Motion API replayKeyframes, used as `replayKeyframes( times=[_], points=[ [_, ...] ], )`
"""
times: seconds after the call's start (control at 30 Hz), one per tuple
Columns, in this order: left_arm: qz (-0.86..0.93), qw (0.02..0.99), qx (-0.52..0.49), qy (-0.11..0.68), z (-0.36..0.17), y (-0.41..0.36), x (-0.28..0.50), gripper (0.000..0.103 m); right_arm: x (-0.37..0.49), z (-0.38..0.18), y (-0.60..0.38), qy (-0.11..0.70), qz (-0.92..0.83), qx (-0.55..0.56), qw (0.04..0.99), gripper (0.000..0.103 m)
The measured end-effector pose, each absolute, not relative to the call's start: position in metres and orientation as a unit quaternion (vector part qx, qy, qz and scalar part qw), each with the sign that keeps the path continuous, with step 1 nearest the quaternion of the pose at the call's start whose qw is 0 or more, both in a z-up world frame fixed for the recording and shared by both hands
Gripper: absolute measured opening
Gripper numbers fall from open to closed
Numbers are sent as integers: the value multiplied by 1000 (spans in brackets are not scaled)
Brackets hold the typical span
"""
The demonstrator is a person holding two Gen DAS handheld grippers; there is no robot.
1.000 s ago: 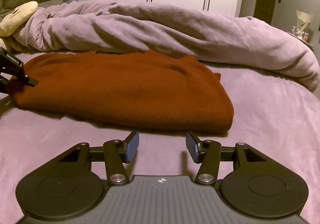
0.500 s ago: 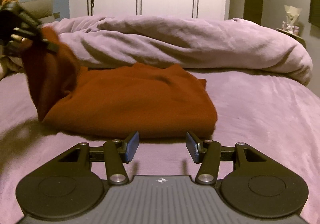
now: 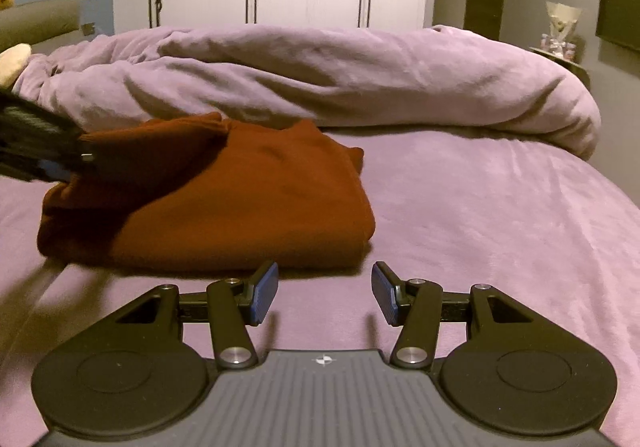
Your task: Fold small clothes
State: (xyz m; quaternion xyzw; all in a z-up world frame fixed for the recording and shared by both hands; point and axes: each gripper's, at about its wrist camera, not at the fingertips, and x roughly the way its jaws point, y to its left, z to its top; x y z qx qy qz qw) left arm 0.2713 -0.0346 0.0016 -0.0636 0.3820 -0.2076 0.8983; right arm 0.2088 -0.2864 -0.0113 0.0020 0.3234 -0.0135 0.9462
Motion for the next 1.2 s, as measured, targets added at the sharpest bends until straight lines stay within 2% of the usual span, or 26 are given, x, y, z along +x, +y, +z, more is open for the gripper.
replayKeyframes(
  times=[0.53, 0.6, 0.63, 0.7, 0.8, 0.87, 0.97, 1.03, 1.07, 1.13, 1.2],
  points=[
    [-218, 883, -84, 407, -18, -33, 277, 41, 221, -17, -288, 342, -42, -10, 939, 51],
    [-232, 881, -78, 405, -17, -34, 274, 56, 223, -18, -289, 348, -49, -9, 936, 52],
    [-241, 878, -79, 405, -16, -34, 272, 60, 223, -18, -290, 351, -52, -7, 935, 52],
    [-255, 875, -82, 403, -10, -33, 264, 74, 223, -16, -292, 352, -53, -3, 934, 52],
    [-266, 879, -82, 387, -1, -25, 243, 82, 223, -9, -291, 345, -50, -6, 937, 54],
    [-245, 889, -79, 378, 2, -15, 229, 86, 224, -1, -289, 336, -45, -11, 941, 56],
    [-171, 909, -61, 374, -3, 4, 212, 86, 229, 11, -284, 323, -30, -13, 946, 58],
    [-124, 914, -60, 382, -9, 20, 206, 86, 237, 17, -280, 323, -13, 0, 946, 63],
    [-109, 913, -65, 387, -12, 27, 204, 86, 245, 20, -278, 326, 3, 16, 945, 64],
    [-89, 909, -82, 398, -19, 41, 200, 86, 261, 24, -273, 340, 44, 55, 938, 75],
    [-74, 908, -85, 403, -24, 50, 197, 86, 284, 24, -271, 357, 94, 126, 921, 76]
  ],
)
